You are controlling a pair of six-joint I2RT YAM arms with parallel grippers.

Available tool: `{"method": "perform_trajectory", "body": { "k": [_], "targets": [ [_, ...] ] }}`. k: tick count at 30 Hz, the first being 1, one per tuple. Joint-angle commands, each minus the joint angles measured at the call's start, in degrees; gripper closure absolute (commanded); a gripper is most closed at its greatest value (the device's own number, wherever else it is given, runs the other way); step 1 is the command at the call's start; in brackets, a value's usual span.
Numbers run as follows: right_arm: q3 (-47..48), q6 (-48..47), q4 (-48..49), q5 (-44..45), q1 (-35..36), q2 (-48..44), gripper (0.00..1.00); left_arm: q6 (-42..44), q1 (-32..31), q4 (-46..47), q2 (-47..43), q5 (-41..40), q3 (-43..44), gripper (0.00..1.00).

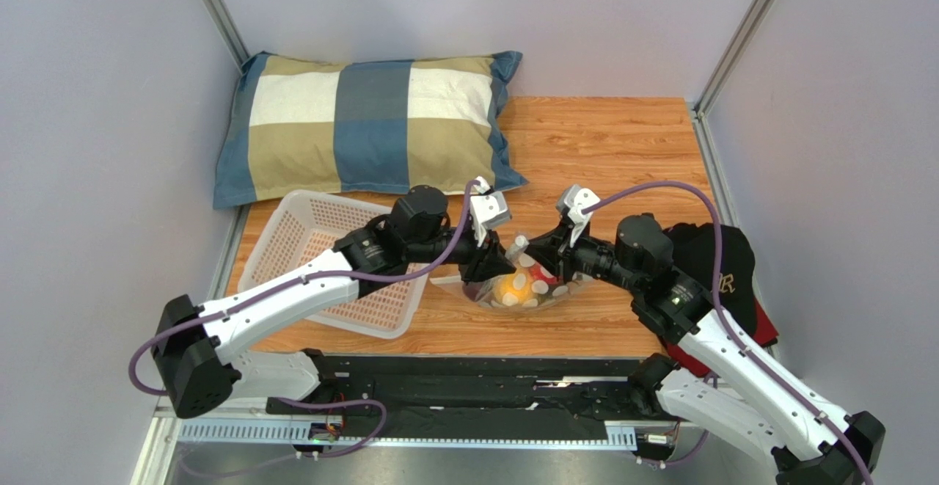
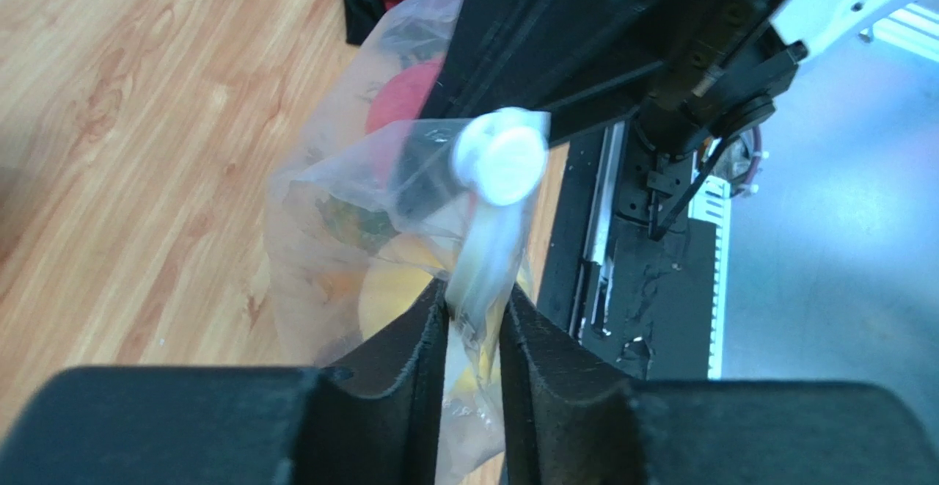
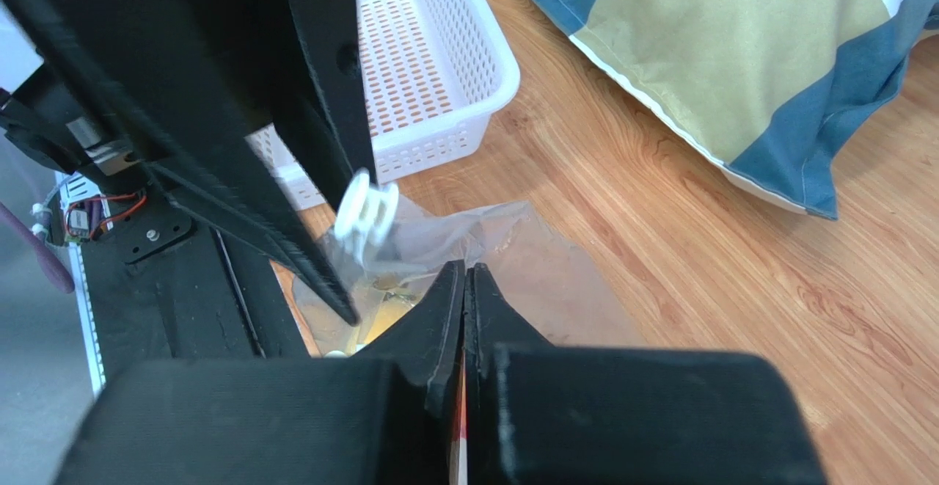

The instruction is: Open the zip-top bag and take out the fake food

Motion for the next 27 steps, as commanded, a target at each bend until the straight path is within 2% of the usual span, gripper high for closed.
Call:
{"method": "perform_trajectory", "body": {
  "k": [1, 5, 7, 11, 12, 16, 18, 19, 20, 21, 22, 24, 27],
  "targets": [
    [6.7, 0.0, -3.4, 2.9, 0.1, 0.2, 1.0, 1.2, 1.1, 4.7, -8.7, 0.2, -1.5, 0.58],
    [8.4, 0.3, -5.1, -0.2, -0.3, 1.4, 1.0, -0.6, 2.0, 4.9, -8.9, 2.3, 0.8, 0.55],
    [9.2, 1.7, -6.5, -5.1, -1.0, 2.8, 1.0, -0.7, 2.0, 3.4, -6.5, 2.7, 2.4, 0.55],
    [10.3, 2.3, -8.5, -6.8, -1.2, 4.8, 1.0, -0.8, 2.2, 4.8, -4.9, 2.4, 2.3, 0.55],
    [10.2, 2.6, -8.3, -6.8, -1.2, 4.7, 1.0, -0.8, 2.4, 4.7, -4.4, 2.7, 2.4, 0.56],
    [9.8, 3.2, -8.5, -7.3, -2.0, 3.6, 1.0, -1.1, 3.0, 4.1, -4.9, 2.4, 1.7, 0.71],
    [9.7, 3.5, -8.9, -7.6, -2.8, 3.2, 1.0, -1.5, 3.2, 4.7, -6.1, 3.0, 0.4, 0.71],
    [9.7, 3.5, -8.9, -8.1, -3.4, 2.8, 1.0, -1.9, 3.3, 5.2, -6.5, 3.2, -0.2, 0.67],
    [9.7, 3.7, -9.0, -8.3, -3.5, 2.7, 1.0, -2.3, 3.4, 6.7, -6.8, 3.6, -1.2, 0.67],
    [9.8, 3.8, -9.2, -8.5, -3.5, 2.7, 1.0, -2.6, 3.6, 7.3, -6.8, 4.1, -1.5, 0.69],
    [10.0, 4.0, -9.3, -8.9, -3.5, 2.7, 1.0, -2.8, 3.8, 7.5, -6.6, 5.1, -1.5, 0.82],
    [10.4, 3.6, -11.1, -8.6, -3.5, 2.6, 1.0, -3.1, 3.9, 6.1, -5.4, 6.1, 0.1, 1.0],
    [11.5, 3.5, -14.0, -5.4, -3.6, 1.7, 0.98, -2.8, 4.0, 3.7, -5.6, 6.1, 1.7, 1.0]
  ]
}}
